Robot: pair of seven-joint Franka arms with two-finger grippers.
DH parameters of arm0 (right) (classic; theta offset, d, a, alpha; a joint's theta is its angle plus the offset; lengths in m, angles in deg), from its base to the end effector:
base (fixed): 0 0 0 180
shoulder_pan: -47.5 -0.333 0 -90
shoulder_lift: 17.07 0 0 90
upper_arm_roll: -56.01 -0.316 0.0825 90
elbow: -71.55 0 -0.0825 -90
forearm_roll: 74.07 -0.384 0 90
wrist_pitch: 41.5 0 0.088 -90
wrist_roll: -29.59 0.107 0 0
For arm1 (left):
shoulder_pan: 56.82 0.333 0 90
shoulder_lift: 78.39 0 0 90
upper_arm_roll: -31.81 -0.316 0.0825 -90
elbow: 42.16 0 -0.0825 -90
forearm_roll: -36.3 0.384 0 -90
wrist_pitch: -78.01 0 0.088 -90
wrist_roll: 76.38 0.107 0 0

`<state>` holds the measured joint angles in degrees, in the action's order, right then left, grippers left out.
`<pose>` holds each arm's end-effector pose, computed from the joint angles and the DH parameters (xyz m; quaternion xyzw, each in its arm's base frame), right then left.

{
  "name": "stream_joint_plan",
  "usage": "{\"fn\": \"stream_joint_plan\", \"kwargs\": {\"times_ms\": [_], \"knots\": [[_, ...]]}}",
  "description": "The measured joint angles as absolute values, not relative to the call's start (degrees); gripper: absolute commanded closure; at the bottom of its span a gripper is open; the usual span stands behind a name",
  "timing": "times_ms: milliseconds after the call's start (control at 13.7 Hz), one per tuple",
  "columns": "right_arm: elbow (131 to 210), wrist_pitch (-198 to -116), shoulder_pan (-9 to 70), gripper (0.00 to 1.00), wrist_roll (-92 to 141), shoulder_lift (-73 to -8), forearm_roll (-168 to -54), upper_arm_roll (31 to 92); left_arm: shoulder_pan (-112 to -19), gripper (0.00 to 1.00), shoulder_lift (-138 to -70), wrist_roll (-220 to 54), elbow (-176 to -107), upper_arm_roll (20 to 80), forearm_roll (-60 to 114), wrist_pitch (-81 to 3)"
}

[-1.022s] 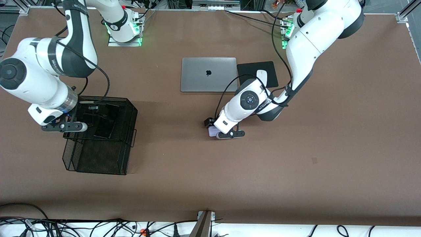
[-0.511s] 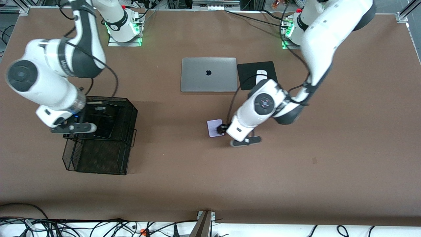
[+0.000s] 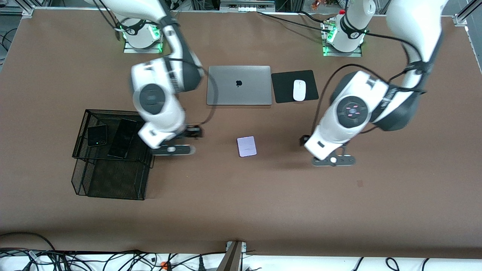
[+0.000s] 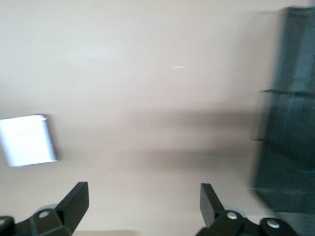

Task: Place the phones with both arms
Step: 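Grasp the white phone with the right gripper while the left gripper withdraws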

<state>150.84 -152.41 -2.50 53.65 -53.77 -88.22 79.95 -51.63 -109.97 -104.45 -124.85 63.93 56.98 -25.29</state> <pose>0.6049 0.3817 0.3559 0.9998 0.0063 -0.0115 0.0150 0.6495 -0.2213 0.3971 -0.9981 0.0149 0.0325 0.0510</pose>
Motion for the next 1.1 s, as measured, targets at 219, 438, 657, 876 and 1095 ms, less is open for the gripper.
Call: {"fn": "stream_joint_plan", "kwargs": {"times_ms": [219,438,657,876,1095], "knots": [[143.2,-157.1,-6.1,0.00,62.4,-61.9,-88.2,77.1,-52.2,0.00,-103.0,-92.6,-125.5,56.3,52.5,-23.0],[140.8,-164.5,-10.4,0.00,67.6,-67.8,-88.2,76.8,-57.6,0.00,-93.3,-80.4,-129.8,42.1,44.3,-22.4],[140.5,-168.8,-11.9,0.00,69.1,-71.7,-88.2,76.8,-60.1,0.00,-84.6,-74.8,-135.6,33.3,43.0,-24.9],[140.5,-171.8,-12.1,0.00,69.1,-74.7,-88.2,76.8,-59.6,0.00,-77.6,-72.9,-141.8,31.5,43.0,-27.0],[140.4,-174.4,-12.2,0.00,69.0,-76.6,-88.2,76.8,-58.8,0.00,-76.2,-72.2,-143.5,31.4,42.5,-25.6]]}}
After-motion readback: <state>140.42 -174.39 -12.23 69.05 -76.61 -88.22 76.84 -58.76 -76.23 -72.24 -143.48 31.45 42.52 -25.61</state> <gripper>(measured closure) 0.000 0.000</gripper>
